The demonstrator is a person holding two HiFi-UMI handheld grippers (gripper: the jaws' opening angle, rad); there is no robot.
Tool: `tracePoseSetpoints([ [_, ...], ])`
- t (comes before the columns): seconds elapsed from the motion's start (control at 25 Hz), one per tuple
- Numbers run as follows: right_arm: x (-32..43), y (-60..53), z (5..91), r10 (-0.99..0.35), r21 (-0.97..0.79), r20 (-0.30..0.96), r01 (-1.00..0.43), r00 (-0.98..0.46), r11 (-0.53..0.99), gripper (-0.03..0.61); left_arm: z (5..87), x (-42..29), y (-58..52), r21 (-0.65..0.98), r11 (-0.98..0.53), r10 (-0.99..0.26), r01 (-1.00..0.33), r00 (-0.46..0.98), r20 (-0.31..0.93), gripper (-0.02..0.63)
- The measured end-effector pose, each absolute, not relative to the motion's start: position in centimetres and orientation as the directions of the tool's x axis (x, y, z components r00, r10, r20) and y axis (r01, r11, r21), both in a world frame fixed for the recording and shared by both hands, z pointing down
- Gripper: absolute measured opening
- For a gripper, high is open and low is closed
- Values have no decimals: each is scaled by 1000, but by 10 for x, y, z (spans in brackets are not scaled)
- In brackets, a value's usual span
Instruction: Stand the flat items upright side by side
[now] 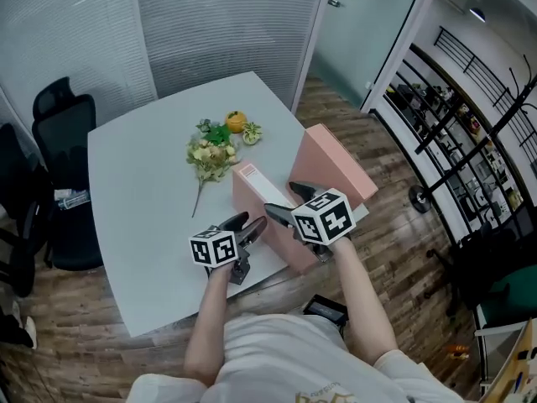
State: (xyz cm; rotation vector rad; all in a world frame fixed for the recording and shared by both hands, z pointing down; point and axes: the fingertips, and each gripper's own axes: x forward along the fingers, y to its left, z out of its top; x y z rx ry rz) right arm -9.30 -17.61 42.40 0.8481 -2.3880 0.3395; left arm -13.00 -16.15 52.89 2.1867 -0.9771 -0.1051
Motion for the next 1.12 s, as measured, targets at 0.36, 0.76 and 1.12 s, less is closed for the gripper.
tracePoseSetpoints([
  [0.36,-120,-199,470,-413,2,742,-615,-527,788,351,535,-125,-157,655,-474,-628,-588,748,217,278],
  [0.76,-116,-200,481,-391,16,791,-622,-471,783,321,519,-117,-156,735,-489,-634,-469,770,70,278],
  [1.12,-118,-194,478,-401,24,779,-616,-482,787,319,512,-111,-153,766,-494,-628,-411,778,12,278],
])
